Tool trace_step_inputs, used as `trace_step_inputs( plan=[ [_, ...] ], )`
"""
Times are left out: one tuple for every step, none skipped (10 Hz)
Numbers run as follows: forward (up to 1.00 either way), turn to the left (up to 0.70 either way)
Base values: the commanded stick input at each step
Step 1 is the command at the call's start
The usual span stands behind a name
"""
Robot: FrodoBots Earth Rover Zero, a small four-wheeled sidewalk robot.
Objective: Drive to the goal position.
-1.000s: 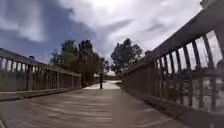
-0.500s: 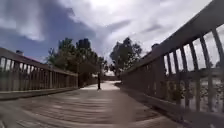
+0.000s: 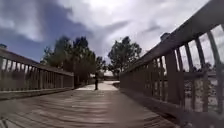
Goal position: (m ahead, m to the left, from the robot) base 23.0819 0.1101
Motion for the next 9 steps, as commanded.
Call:
trace_step_inputs(
  plan=[
    [0.85,0.34],
    [0.85,0.34],
    [0.85,0.03],
    [0.85,0.0],
    [0.85,0.23],
    [0.85,0.29],
    [0.85,0.25],
    [0.85,0.0],
    [0.85,0.0]
  ],
)
